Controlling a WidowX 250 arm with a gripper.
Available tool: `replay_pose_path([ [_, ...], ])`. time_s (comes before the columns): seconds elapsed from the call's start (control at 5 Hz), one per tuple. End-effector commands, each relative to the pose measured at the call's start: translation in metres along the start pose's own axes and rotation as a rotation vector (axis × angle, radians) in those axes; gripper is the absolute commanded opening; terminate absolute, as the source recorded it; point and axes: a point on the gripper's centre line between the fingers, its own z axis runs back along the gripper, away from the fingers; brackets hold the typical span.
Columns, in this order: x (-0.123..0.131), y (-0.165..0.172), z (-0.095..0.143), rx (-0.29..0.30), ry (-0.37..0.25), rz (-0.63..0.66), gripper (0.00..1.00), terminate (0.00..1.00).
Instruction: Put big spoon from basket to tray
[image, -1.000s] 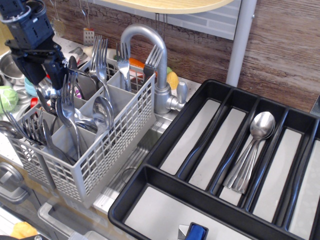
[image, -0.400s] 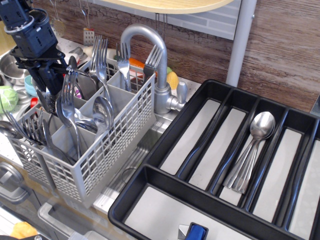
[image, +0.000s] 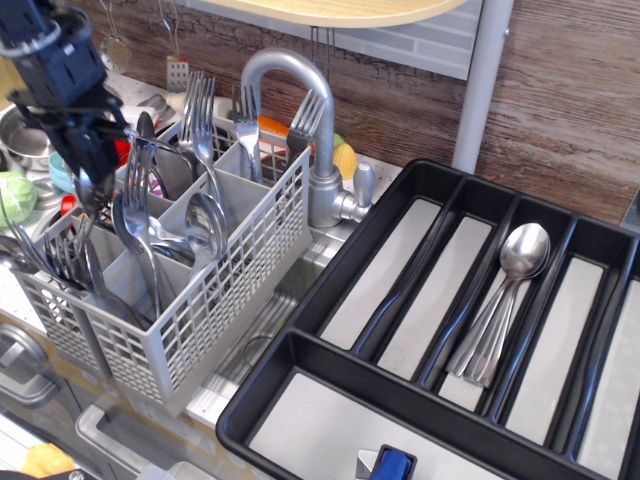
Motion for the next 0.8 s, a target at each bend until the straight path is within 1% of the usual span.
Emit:
replay_pose_path([
  [0.0,0.018,-0.001,0.105,0.135,-0.055,-0.253,0.0,0.0],
  [0.2,0.024,-0.025,0.151,0.12,-0.145,-0.171,0.0,0.0],
  [0.4,0.031,-0.07,0.173,0.031,-0.171,-0.015,0.0,0.0],
  [0.6,0.034,-0.117,0.186,-0.069,-0.172,0.19,0.0,0.0],
])
